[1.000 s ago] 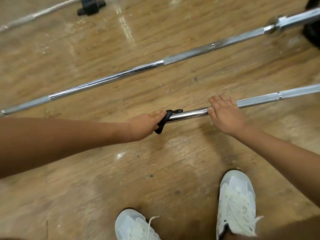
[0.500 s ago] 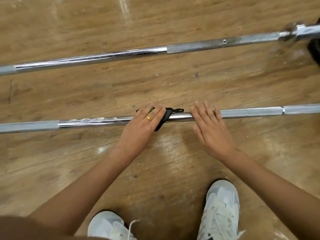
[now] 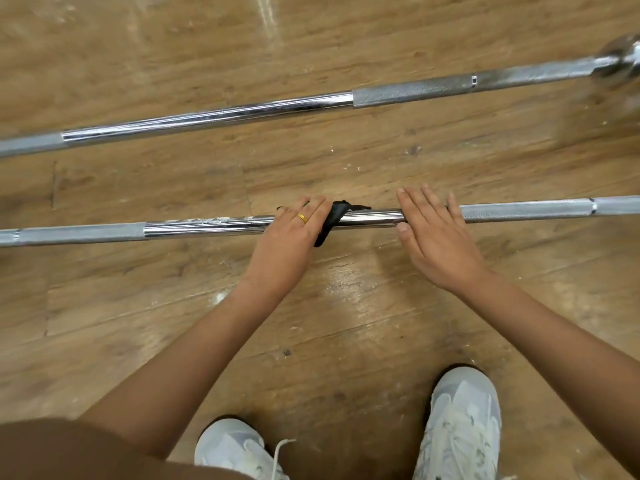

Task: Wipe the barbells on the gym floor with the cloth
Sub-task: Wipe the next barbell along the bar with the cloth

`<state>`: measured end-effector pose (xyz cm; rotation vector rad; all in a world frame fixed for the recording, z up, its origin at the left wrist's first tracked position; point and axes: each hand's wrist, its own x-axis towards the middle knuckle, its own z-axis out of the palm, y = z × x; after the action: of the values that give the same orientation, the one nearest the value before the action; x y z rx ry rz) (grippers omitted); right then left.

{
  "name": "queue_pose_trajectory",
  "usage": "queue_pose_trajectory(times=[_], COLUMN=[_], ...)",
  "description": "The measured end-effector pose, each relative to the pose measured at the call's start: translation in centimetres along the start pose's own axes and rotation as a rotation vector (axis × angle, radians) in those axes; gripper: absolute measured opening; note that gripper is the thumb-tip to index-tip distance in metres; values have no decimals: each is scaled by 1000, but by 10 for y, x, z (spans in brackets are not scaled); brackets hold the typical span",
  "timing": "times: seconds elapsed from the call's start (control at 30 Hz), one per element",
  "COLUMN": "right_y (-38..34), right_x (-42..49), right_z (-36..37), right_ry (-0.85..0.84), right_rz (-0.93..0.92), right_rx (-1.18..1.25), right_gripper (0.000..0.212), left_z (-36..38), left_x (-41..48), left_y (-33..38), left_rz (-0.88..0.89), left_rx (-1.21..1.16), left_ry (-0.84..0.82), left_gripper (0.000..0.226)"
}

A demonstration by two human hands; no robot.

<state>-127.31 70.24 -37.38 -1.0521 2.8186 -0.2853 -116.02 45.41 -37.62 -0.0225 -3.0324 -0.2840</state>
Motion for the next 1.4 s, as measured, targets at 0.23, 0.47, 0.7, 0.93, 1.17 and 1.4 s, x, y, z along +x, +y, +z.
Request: queue_pose_trajectory(times=[0.23, 0.47, 0.7, 0.93, 1.17, 1.4], right_y=[-2, 1, -4, -7, -15, -18], right_x=[5, 1, -7, -18, -30, -45], right_z=[-1, -1, 2, 0, 6, 9], right_ry=[-15, -21, -8, -14, 28, 55], right_rz=[3, -5, 1, 16, 30, 17], right_rx=[-6, -3, -2, -1, 21, 14], right_gripper=[62, 62, 61, 63, 61, 60], left_z=[-9, -2, -2, -4, -3, -9], left_x=[-10, -15, -32, -53, -54, -76], left_y=[-6, -19, 0, -19, -3, -14], left_rz=[-20, -67, -156, -265, -177, -354], left_rx=[68, -33, -41, -76, -114, -142], left_ry=[33, 58, 107, 118, 116, 183], left_gripper=[66, 64, 62, 68, 66, 48])
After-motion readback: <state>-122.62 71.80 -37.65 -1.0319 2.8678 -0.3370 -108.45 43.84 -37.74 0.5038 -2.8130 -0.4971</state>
